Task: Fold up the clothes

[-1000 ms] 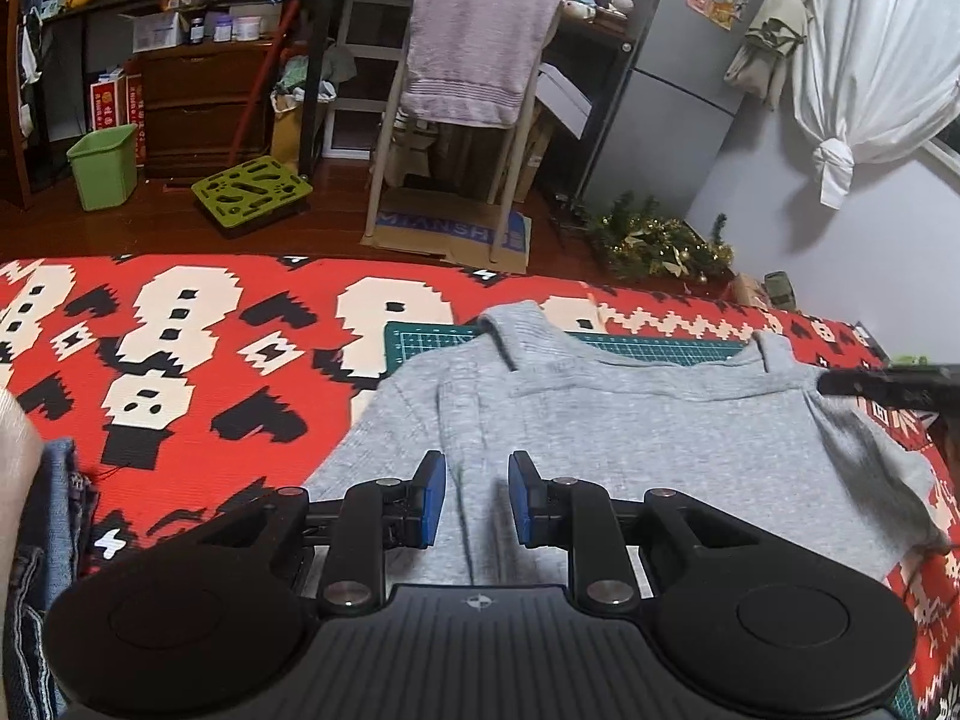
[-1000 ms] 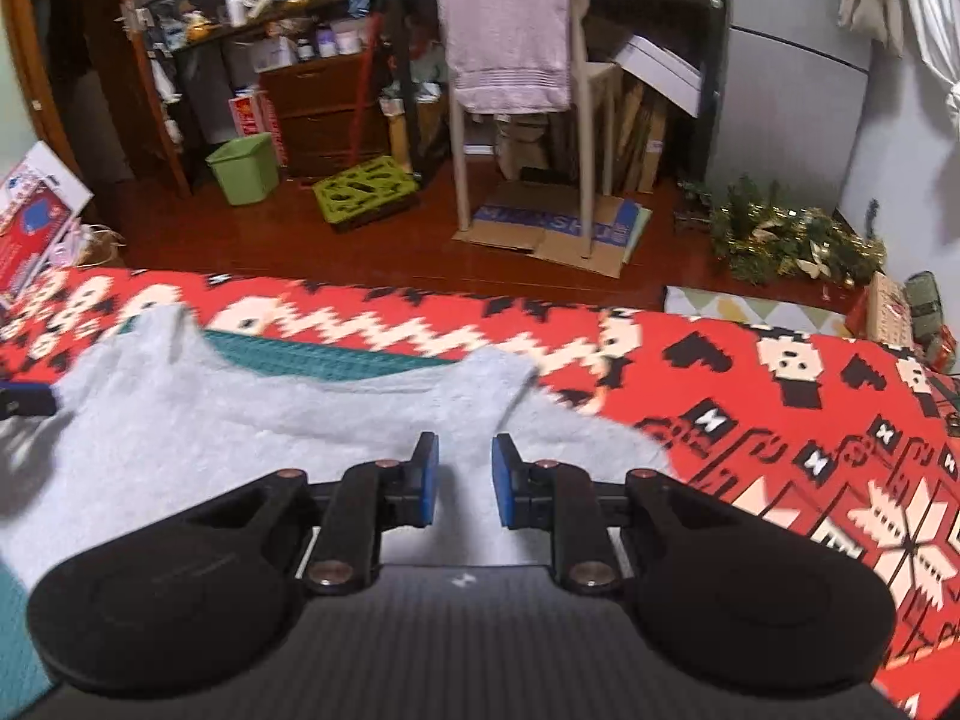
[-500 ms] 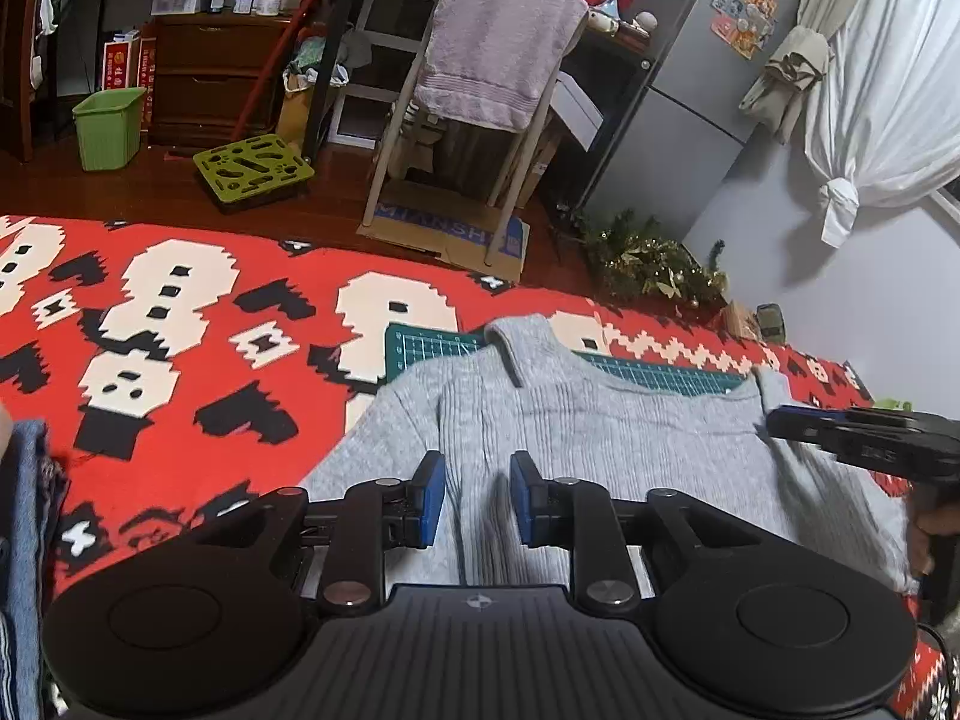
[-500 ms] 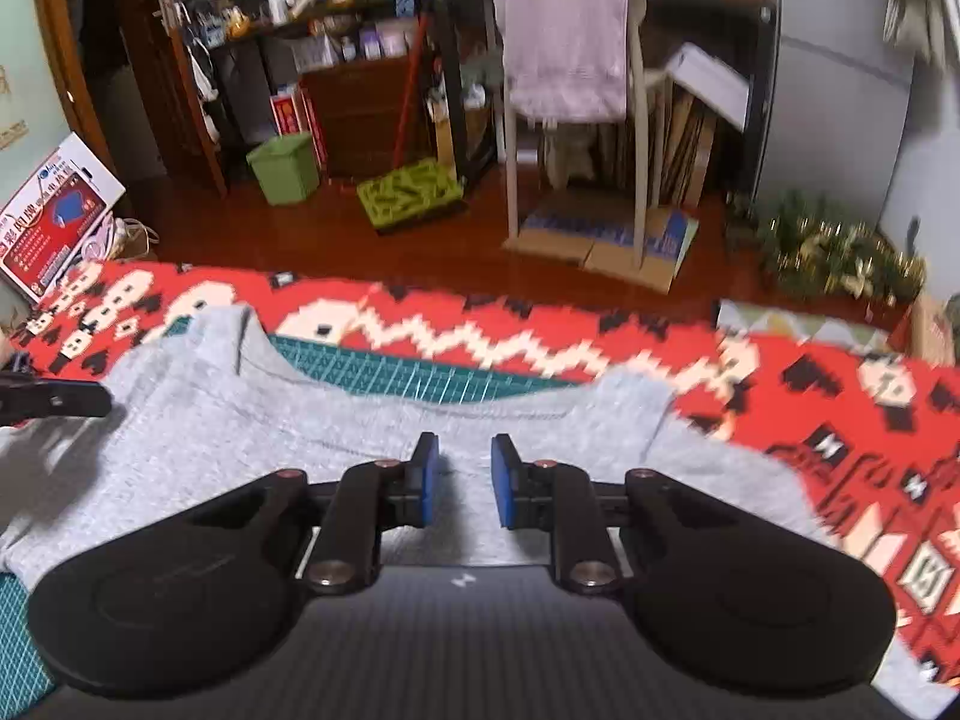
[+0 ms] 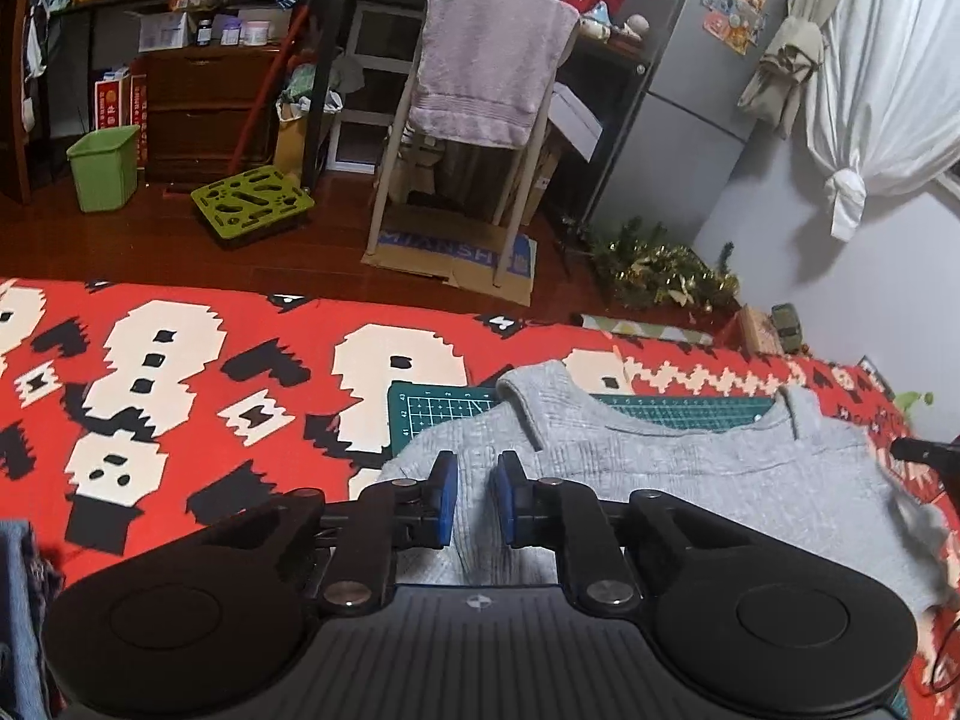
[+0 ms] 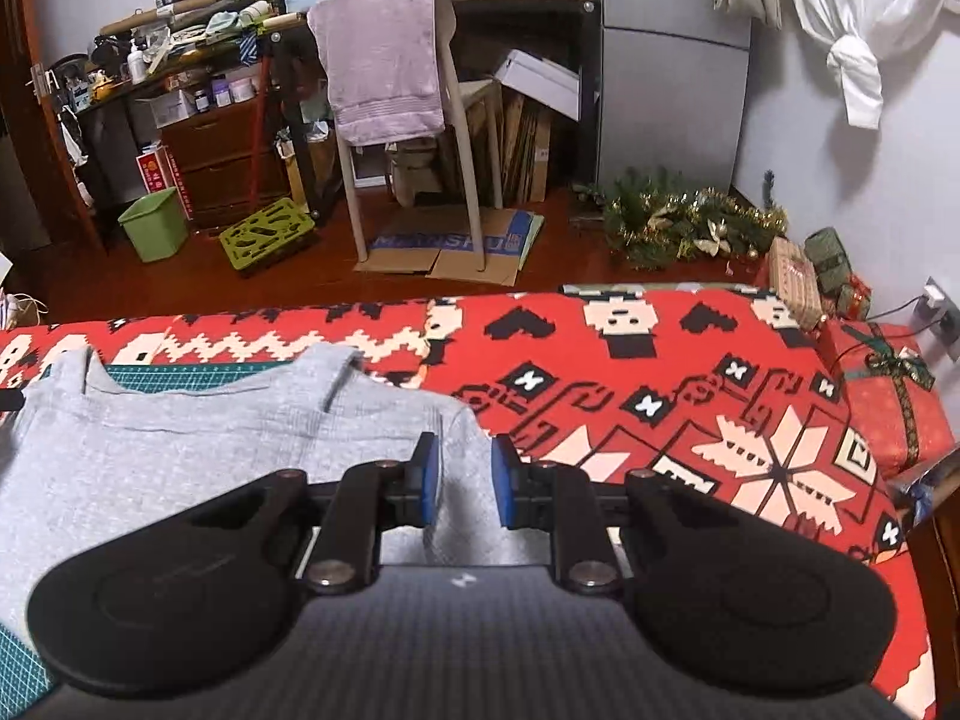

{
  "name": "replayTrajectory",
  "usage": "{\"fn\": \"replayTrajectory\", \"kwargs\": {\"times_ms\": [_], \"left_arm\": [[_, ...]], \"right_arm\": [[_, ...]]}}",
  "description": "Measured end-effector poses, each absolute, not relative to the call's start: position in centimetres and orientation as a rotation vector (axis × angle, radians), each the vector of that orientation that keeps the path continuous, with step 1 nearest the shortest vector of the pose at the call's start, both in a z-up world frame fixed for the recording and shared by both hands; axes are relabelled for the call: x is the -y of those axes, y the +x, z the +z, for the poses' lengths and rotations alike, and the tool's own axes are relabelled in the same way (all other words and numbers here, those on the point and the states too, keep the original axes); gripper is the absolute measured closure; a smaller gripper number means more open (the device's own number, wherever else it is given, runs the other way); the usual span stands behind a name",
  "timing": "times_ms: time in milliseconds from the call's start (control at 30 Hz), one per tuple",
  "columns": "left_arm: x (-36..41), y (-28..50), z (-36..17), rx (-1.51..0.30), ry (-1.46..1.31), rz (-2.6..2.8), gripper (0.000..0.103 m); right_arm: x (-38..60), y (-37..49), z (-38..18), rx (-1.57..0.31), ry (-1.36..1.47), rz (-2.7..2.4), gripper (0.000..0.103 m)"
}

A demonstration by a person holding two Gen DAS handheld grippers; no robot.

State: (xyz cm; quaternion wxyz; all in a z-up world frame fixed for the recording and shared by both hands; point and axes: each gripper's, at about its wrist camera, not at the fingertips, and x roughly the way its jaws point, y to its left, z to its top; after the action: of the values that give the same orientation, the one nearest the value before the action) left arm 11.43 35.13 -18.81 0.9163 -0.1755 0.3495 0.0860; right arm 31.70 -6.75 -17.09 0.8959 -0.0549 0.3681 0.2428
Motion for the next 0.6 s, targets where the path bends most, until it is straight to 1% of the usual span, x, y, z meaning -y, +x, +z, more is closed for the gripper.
{"fn": "replayTrajectory", "kwargs": {"times_ms": [67, 100, 167, 233, 267, 300, 333, 400, 600], "left_arm": [[-35.1, 11.8, -19.0, -0.742, -0.353, 0.179, 0.089], [-35.2, 11.9, -19.1, -0.748, -0.359, 0.178, 0.086], [-35.3, 12.0, -19.0, -0.749, -0.369, 0.174, 0.082], [-35.1, 12.2, -18.9, -0.757, -0.348, 0.170, 0.082], [-35.0, 12.2, -18.9, -0.761, -0.336, 0.170, 0.084], [-34.9, 12.3, -19.0, -0.764, -0.324, 0.170, 0.094], [-34.8, 12.2, -18.9, -0.764, -0.320, 0.169, 0.097], [-34.7, 11.9, -18.6, -0.755, -0.309, 0.174, 0.100], [-33.6, 9.8, -16.6, -0.685, -0.227, 0.204, 0.100]], "right_arm": [[6.4, 32.0, -17.4, -0.769, -0.119, 0.514, 0.082], [6.1, 32.1, -17.7, -0.773, -0.122, 0.522, 0.082], [5.3, 32.4, -18.1, -0.779, -0.130, 0.531, 0.082], [4.6, 32.8, -18.6, -0.789, -0.139, 0.530, 0.082], [4.4, 32.9, -18.8, -0.793, -0.141, 0.525, 0.082], [4.2, 33.1, -19.0, -0.796, -0.143, 0.522, 0.082], [4.1, 33.1, -19.1, -0.794, -0.144, 0.519, 0.086], [4.2, 32.8, -18.9, -0.778, -0.145, 0.518, 0.100], [4.7, 31.7, -17.5, -0.715, -0.131, 0.520, 0.101]]}}
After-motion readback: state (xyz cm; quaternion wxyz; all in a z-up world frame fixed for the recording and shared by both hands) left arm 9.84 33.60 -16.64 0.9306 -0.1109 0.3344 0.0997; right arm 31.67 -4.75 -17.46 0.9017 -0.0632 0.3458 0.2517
